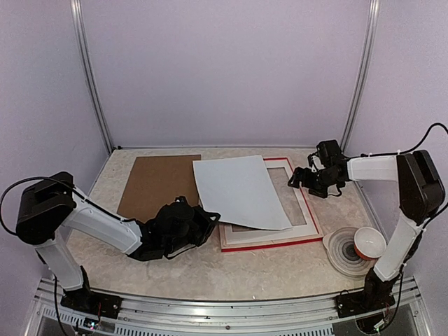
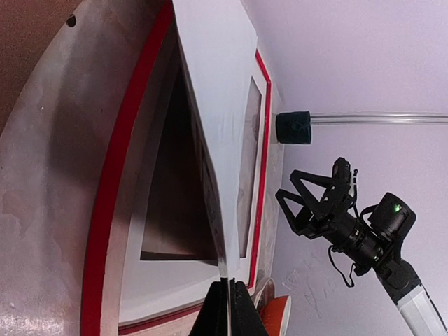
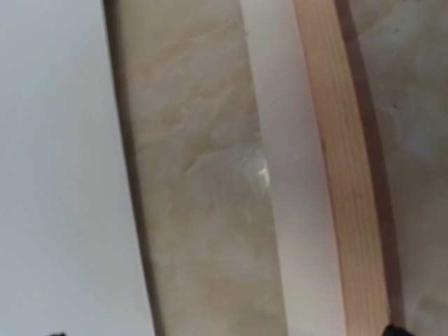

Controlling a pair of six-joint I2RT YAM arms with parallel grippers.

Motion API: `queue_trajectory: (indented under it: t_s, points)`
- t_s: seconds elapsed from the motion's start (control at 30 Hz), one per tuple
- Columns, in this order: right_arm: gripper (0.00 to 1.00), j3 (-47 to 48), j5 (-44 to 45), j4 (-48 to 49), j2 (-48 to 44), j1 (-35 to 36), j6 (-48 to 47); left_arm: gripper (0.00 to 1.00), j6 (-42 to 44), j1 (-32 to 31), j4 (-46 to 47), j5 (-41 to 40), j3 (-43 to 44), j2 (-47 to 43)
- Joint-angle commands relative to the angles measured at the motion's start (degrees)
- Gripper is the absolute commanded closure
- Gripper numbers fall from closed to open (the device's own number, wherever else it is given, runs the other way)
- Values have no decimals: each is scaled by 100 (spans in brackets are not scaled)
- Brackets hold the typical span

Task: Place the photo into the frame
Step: Move the frame body to the center of the board.

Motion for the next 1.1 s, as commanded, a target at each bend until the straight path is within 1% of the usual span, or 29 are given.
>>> queue_trajectory:
  t_s: [0.0,0.1,0.2,0.3,0.37,0.5,0.57,0.63,0.8,0.87,0.93,0.97,1.0,1.07]
  points:
    - [2,298,-67,153,256,-103,-46,96,223,-39,-61,226,127,51]
    - [1,392,-14,161,283,-102,-158,95,296,-24,-147,221,90,-23]
    - [1,490,270,30,351,-109,-210,95,359,13,-164,362,125,-4]
    - [1,522,283,34,505,-135,-222,94,445,47,-186,535,196,65]
    - [1,533,145,74,656,-170,-215,86,472,71,-192,643,172,74]
    - [1,500,-130,271,916,-232,-157,66,466,92,-181,823,-20,-50]
    - [1,504,-250,348,1034,-243,-125,57,474,107,-283,915,-90,-163]
    - [1,519,-343,435,1123,-244,-107,51,558,153,-485,1001,-136,-302]
    - [1,583,-636,632,1261,-244,-142,37,831,225,-1350,948,-189,-1017]
    - [1,627,-764,688,1308,-244,-145,26,926,272,-1685,955,-192,-1280]
    - [1,660,-886,735,1371,-244,-129,19,1064,366,-1946,967,-181,-1559]
    - [1,662,-943,771,1395,-239,-112,12,1140,420,-2074,955,-166,-1696]
    - [1,654,-1000,810,1409,-239,-84,3,1198,461,-2183,934,-155,-1808]
    - [1,626,-1119,898,1434,-236,-50,1,1291,548,-2372,926,-116,-2077]
